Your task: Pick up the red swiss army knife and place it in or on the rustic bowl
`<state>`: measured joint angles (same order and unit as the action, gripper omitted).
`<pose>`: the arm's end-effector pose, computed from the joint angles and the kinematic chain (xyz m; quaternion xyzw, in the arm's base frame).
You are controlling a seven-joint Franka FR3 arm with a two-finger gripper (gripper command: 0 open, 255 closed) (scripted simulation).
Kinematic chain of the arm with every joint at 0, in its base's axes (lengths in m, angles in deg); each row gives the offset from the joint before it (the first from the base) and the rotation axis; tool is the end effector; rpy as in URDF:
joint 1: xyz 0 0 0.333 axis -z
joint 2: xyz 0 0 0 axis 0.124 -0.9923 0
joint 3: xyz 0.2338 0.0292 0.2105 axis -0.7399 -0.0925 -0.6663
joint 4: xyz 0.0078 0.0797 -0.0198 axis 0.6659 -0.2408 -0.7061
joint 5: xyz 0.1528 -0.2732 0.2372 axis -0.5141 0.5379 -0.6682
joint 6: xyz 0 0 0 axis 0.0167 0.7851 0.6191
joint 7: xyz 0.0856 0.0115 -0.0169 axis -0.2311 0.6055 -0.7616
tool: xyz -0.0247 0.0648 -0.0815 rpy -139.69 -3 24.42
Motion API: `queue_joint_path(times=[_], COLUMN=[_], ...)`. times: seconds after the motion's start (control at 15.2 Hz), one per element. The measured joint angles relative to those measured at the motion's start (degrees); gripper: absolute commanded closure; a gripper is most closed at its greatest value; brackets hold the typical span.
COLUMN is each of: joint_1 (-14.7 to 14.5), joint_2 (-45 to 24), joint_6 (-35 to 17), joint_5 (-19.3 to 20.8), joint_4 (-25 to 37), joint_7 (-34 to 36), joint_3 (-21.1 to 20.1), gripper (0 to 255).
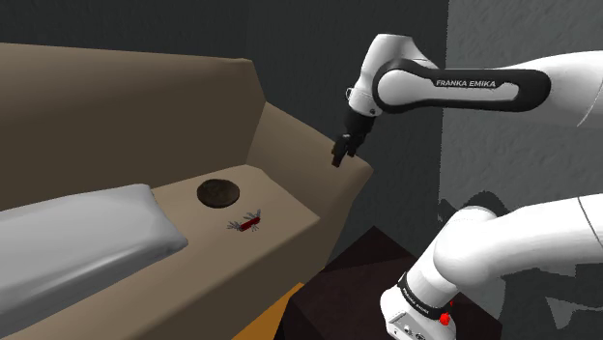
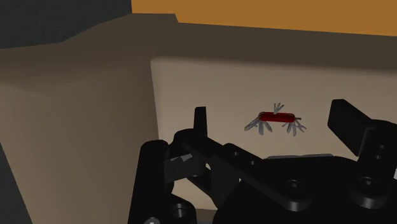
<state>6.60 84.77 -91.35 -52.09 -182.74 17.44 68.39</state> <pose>0.3603 0.0226 0.4977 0.9978 0.0629 0.0157 0.0146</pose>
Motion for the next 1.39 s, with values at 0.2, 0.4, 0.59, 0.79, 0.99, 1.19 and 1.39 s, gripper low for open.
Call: queue_joint_path(times=[0.2,0.4,0.59,0.79,0.99,1.19,1.39], joint_1=[-0.45,-1.0,-1.54,-1.8,-2.08,-2.41,-3.04], joint_2=[-4.08,-9.04,-15.09,-21.19,-28.37,-35.14,-41.91], joint_6=[-5.54,-11.26,-17.72,-23.15,-28.32,-33.0,-36.84], joint_5=[-0.59,-1.22,-1.64,-1.64,-1.21,-0.3,1.06], joint_4=[-1.66,-2.48,-3.02,-2.47,-0.54,1.43,4.18], joint_7=[0.94,2.15,3.62,4.68,6.22,7.91,9.95], joint_3=[-0.86,-1.97,-3.25,-4.14,-5.16,-5.9,-6.39], gripper=[0,0,0,0,0,0,0])
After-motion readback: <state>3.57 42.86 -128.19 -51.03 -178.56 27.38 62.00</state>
